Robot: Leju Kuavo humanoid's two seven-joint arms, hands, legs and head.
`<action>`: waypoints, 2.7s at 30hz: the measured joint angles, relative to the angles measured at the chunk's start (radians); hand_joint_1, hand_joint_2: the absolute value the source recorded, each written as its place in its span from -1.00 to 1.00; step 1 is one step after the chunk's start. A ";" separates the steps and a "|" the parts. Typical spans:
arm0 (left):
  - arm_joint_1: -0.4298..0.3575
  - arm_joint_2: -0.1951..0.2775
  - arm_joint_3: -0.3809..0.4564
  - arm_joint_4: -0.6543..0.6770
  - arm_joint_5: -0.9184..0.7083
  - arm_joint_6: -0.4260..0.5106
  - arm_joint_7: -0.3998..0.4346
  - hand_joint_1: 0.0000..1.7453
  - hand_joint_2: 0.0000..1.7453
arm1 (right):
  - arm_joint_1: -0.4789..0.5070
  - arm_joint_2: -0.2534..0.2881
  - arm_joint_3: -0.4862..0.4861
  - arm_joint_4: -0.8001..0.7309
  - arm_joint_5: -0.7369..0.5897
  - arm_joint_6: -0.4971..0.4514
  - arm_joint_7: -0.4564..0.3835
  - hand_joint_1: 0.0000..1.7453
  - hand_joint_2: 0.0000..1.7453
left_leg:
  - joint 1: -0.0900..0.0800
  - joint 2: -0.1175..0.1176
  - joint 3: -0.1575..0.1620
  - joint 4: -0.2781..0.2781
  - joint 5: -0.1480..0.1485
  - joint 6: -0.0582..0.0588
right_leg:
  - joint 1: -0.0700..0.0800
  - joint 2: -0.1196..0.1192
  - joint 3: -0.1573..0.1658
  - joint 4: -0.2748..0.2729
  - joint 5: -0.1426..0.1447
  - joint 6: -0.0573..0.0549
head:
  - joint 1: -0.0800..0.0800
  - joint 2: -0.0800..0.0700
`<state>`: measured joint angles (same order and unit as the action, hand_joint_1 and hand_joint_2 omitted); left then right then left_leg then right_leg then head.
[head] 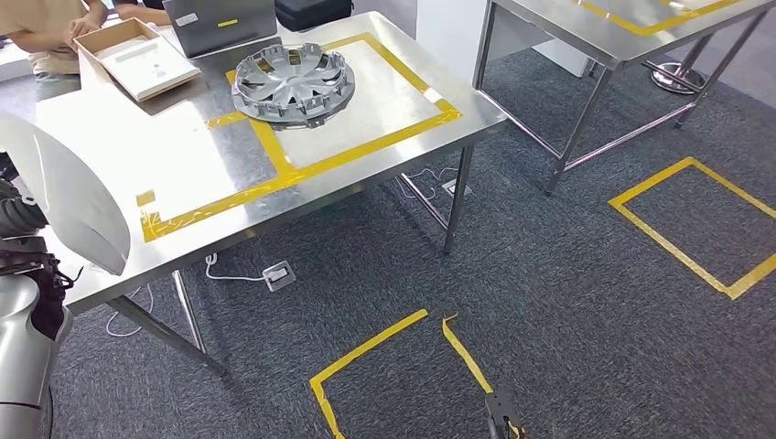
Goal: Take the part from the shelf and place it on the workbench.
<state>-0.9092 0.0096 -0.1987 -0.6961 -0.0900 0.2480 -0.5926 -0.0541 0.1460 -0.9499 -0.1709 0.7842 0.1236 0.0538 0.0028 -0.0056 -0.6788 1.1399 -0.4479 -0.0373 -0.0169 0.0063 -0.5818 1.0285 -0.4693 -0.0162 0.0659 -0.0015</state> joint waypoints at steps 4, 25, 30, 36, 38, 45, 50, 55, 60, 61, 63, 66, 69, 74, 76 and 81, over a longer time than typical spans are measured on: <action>-0.002 0.004 -0.001 0.002 0.000 -0.006 -0.001 1.00 1.00 | -0.003 0.000 0.000 0.000 0.001 0.000 0.000 -1.00 -1.00 | -0.007 -0.001 0.054 -0.115 0.025 0.021 | 0.002 0.001 0.008 -0.001 -0.013 0.021 | 0.000 0.000; -0.005 0.009 -0.001 0.010 -0.001 -0.007 -0.004 1.00 1.00 | -0.003 0.001 0.000 0.000 0.001 0.000 0.000 -1.00 -1.00 | -0.001 0.000 0.019 0.060 -0.110 -0.008 | 0.001 -0.003 -0.030 0.002 0.018 -0.010 | 0.002 0.000; 0.001 0.010 -0.001 0.017 -0.001 -0.007 -0.004 1.00 1.00 | -0.001 0.001 0.000 0.000 0.001 0.000 0.000 -1.00 -1.00 | -0.002 0.000 -0.035 0.075 -0.032 0.001 | 0.004 0.000 0.001 0.003 -0.006 -0.011 | 0.001 0.000; -0.006 0.011 -0.001 0.019 -0.001 -0.011 -0.006 1.00 1.00 | -0.004 0.003 0.000 0.001 0.005 0.000 0.001 -1.00 -1.00 | -0.012 0.000 0.051 -0.118 0.031 0.034 | 0.006 -0.001 0.013 0.001 -0.026 0.016 | -0.001 0.000; -0.008 0.011 -0.001 0.019 -0.001 -0.012 -0.007 1.00 1.00 | -0.004 0.002 0.000 0.000 0.005 0.000 0.001 -1.00 -1.00 | -0.006 0.000 0.062 -0.129 0.031 0.044 | 0.006 -0.003 0.003 0.026 -0.040 0.028 | 0.001 0.000; -0.013 0.001 -0.002 0.050 0.005 -0.020 -0.027 1.00 1.00 | -0.001 0.000 0.000 0.000 0.001 -0.001 0.000 -1.00 -1.00 | -0.001 0.000 0.077 -0.114 0.002 0.052 | -0.001 -0.004 -0.146 0.214 -0.046 0.045 | 0.009 0.000; -0.020 -0.001 -0.003 0.067 0.012 -0.021 -0.037 1.00 1.00 | -0.002 0.000 0.000 0.001 0.001 -0.001 0.002 -1.00 -1.00 | -0.004 -0.002 0.082 -0.098 -0.023 0.024 | 0.003 -0.001 -0.062 0.025 0.026 0.027 | 0.008 0.000; -0.031 -0.007 -0.005 0.077 0.009 -0.022 -0.033 1.00 1.00 | -0.003 0.000 0.000 0.001 -0.005 -0.004 0.002 -1.00 -1.00 | 0.000 0.002 0.039 0.002 -0.078 -0.003 | -0.001 0.000 -0.043 0.016 0.020 -0.003 | 0.000 0.000; -0.032 -0.010 -0.011 0.092 0.006 -0.022 -0.028 1.00 1.00 | -0.002 0.000 0.000 0.001 -0.009 -0.005 0.003 -1.00 -1.00 | 0.000 0.001 -0.064 0.148 -0.079 0.001 | 0.000 0.004 -0.021 0.016 0.003 -0.008 | -0.002 0.000; -0.034 -0.010 -0.011 0.093 0.006 -0.022 -0.028 1.00 1.00 | -0.002 0.000 0.000 0.001 -0.009 -0.005 0.003 -1.00 -1.00 | -0.002 0.001 -0.037 0.079 -0.034 0.008 | 0.001 0.005 -0.014 0.016 -0.001 -0.007 | -0.002 0.000; -0.039 -0.011 -0.013 0.093 0.006 -0.022 -0.028 1.00 1.00 | -0.003 0.002 0.000 0.001 -0.009 -0.005 0.003 -1.00 -1.00 | -0.008 0.001 0.023 -0.053 0.020 0.023 | 0.004 0.006 -0.005 0.017 -0.010 0.000 | -0.002 0.000; -0.045 -0.013 -0.014 0.094 0.006 -0.023 -0.028 1.00 1.00 | -0.004 0.003 0.000 0.001 -0.009 -0.005 0.003 -1.00 -1.00 | -0.015 0.001 0.052 -0.110 0.019 0.034 | 0.004 0.007 -0.002 0.012 -0.015 0.017 | -0.002 0.000; -0.048 -0.016 -0.015 0.094 0.006 -0.024 -0.029 1.00 1.00 | -0.004 0.004 0.000 0.001 -0.009 -0.005 0.003 -1.00 -1.00 | -0.006 0.001 0.069 -0.128 0.022 0.048 | 0.003 0.003 -0.014 0.044 -0.035 0.032 | -0.001 0.000; -0.050 -0.024 -0.021 0.107 0.006 -0.024 -0.031 1.00 1.00 | -0.003 0.003 0.000 0.001 -0.006 -0.005 0.002 -1.00 -1.00 | -0.002 0.000 0.080 -0.127 0.007 0.058 | -0.003 0.000 -0.161 0.270 -0.093 0.050 | 0.005 0.000; -0.049 -0.025 -0.021 0.112 0.006 -0.023 -0.032 1.00 1.00 | -0.003 0.003 0.000 0.001 -0.003 -0.005 0.001 -1.00 -1.00 | 0.000 0.000 0.085 -0.117 -0.005 0.052 | -0.007 -0.002 -0.136 0.184 -0.022 0.054 | 0.005 0.000; -0.051 -0.024 -0.021 0.114 0.008 -0.017 -0.037 1.00 1.00 | -0.003 0.002 0.000 0.001 0.002 -0.004 0.001 -1.00 -1.00 | -0.001 -0.002 0.090 -0.102 -0.030 0.021 | 0.000 -0.001 -0.059 0.020 0.027 0.033 | 0.006 0.000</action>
<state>-0.9599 -0.0145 -0.2197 -0.5825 -0.0815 0.2312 -0.6301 -0.0575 0.1485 -0.9503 -0.1698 0.7865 0.1195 0.0547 0.0019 -0.0078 -0.5887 1.0384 -0.4777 -0.0158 -0.0173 0.0058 -0.6406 1.0490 -0.4422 0.0168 0.0715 -0.0015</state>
